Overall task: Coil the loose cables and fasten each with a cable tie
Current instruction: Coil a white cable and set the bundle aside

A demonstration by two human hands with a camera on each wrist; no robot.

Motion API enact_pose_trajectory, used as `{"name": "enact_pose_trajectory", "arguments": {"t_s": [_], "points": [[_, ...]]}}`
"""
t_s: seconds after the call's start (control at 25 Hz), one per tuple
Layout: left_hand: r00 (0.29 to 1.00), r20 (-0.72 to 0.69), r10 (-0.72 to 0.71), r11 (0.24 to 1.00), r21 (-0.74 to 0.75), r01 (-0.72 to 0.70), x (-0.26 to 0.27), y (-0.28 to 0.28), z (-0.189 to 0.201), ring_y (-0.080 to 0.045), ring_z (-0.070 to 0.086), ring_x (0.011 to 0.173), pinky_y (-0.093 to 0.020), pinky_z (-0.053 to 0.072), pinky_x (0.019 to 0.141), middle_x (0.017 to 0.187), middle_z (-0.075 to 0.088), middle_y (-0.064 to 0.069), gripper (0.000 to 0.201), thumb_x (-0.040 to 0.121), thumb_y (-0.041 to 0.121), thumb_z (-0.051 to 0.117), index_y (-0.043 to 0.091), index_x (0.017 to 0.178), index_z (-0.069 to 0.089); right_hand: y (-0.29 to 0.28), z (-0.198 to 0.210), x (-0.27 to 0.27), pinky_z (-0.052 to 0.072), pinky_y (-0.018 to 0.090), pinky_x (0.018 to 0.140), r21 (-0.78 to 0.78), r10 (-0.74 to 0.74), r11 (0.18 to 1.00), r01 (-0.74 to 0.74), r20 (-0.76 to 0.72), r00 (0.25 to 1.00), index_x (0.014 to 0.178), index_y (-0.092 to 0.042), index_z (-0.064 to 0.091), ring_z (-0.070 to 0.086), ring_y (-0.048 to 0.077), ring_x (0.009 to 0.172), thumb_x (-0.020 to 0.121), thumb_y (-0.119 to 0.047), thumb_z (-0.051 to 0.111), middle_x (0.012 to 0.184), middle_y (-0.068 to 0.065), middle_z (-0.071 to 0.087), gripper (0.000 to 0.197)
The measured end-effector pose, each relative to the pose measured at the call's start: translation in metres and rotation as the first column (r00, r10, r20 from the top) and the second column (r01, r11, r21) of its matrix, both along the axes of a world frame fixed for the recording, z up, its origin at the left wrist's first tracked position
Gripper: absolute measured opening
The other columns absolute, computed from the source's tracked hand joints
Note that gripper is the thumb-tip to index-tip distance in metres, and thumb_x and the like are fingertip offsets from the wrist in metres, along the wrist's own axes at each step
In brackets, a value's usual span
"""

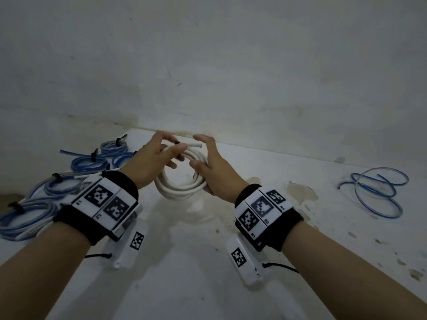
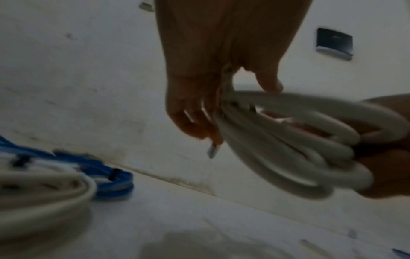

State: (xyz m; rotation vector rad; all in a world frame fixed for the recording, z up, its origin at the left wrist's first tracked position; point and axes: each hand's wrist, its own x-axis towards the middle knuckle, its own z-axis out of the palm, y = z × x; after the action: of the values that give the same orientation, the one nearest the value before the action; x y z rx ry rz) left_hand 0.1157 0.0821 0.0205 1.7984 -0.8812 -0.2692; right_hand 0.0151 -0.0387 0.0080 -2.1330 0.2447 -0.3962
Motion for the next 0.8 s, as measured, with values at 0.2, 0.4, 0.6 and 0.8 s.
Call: {"name": "enact_pose_trajectory", "arguments": {"t_s": [0.2,0.4,0.6,0.8], "points": [[0.929,0.371,0.006,0.774,0.587,-0.239,0.080,0.020,0.000,-0.029,0.048,0.115,-0.035,0.038,0.096,0.130,0.048,-0.013,0.045,0.093,0.038,0.047,0.008,0.127,0.046,-0.019,-0.017,0.057,0.034,0.022,0.036,0.145,-0.173,0.969,0.198,-0.166,0.971,0.125,-0.016,0.029,0.042,0.020,0.046,0.098,-0.012,0.037,0.070,0.007,0.043,0.028],[0.948,0.285,-0.140,0.601,0.786,-0.148,0.122,0.019,-0.018,-0.025,0.036,0.131,-0.030,0.030,0.102,0.146,0.033,-0.009,0.049,0.095,0.035,0.044,0.013,0.138,0.036,-0.044,-0.018,0.124,0.035,0.025,0.037,0.264,-0.276,0.910,0.320,-0.189,0.942,0.128,-0.012,0.026,0.040,0.021,0.045,0.097,-0.005,0.028,0.069,0.009,0.041,0.031],[0.956,0.243,-0.164,0.528,0.840,-0.123,0.134,0.008,-0.032,-0.023,0.033,0.135,-0.026,0.029,0.104,0.149,0.030,-0.009,0.053,0.097,0.028,0.041,0.013,0.144,0.024,-0.044,-0.021,0.167,0.034,0.013,0.030,0.374,-0.240,0.877,0.301,-0.200,0.950,0.129,-0.015,0.026,0.041,0.017,0.038,0.097,0.001,0.027,0.069,0.010,0.042,0.036],[0.955,0.156,-0.252,0.373,0.926,-0.053,0.138,0.007,-0.039,-0.022,0.033,0.137,-0.026,0.026,0.108,0.150,0.031,-0.005,0.051,0.097,0.039,0.037,0.018,0.143,0.032,-0.043,-0.019,0.214,0.032,0.011,0.029,0.544,-0.267,0.780,0.310,-0.158,0.951,0.121,-0.018,0.029,0.040,0.019,0.037,0.095,0.006,0.025,0.074,0.012,0.040,0.035]]}}
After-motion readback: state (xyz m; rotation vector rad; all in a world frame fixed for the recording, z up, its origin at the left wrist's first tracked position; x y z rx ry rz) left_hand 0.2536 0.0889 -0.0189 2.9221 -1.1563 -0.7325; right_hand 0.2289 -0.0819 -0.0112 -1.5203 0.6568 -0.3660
